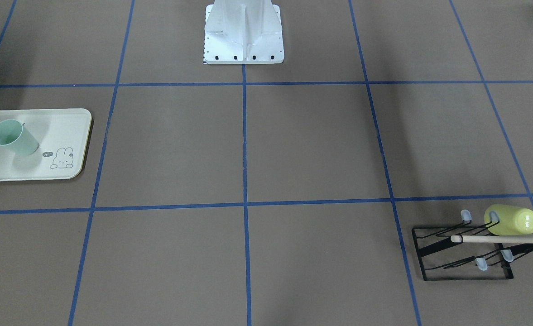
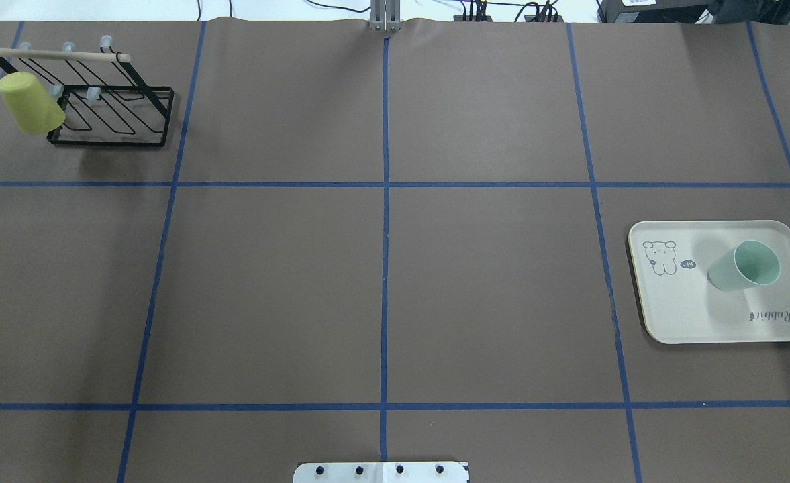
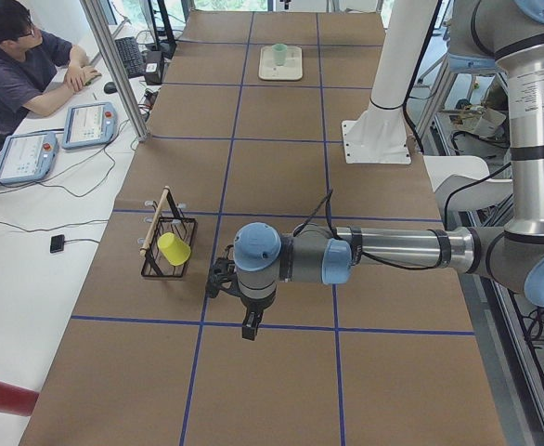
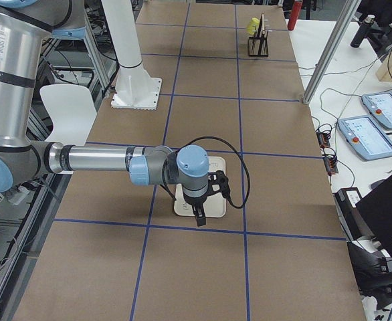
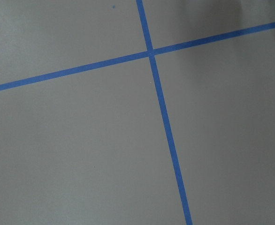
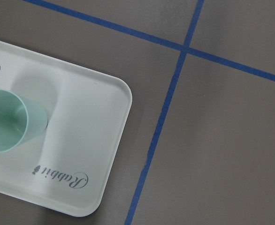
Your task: Left arm grabs green cup and hands to right arm on tray
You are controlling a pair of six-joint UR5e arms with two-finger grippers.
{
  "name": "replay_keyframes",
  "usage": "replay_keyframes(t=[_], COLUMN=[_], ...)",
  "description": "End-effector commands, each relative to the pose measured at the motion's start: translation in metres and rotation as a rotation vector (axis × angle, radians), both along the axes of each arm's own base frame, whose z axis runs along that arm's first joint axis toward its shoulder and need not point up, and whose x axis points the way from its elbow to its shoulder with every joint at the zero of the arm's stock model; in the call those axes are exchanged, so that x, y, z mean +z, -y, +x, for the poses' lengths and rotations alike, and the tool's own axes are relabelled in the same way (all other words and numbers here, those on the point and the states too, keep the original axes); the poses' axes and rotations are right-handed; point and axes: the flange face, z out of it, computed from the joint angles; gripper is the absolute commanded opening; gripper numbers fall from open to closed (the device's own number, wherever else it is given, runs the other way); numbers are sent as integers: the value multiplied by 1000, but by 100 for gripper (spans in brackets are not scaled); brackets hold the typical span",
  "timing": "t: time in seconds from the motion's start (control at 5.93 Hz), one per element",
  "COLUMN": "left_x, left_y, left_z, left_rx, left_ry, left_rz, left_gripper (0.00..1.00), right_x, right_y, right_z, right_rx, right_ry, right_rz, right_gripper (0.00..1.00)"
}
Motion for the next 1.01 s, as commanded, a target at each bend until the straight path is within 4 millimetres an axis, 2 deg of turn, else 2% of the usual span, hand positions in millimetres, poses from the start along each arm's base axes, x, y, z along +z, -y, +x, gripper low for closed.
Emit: replay_keyframes(t=[0.0,0.17,0.34,0.84], left_x=[-1,-2,-13,-11], left_y=[0,1,2,1], left_z=[0,0,-1,-1], left_rx=[1,1,-1,-2], left_ry=[2,2,10,15], left_rz=[2,5,38,31], left_gripper=[100,100,100,100], right_x=[1,0,0,0], right_y=[3,4,4,4], right_z=[-1,-1,-3,-5], right_rx=[-3,-3,-6,-10], right_ry=[5,5,3,7], right_rz=[-1,1,1,2], right_gripper=[100,100,100,100])
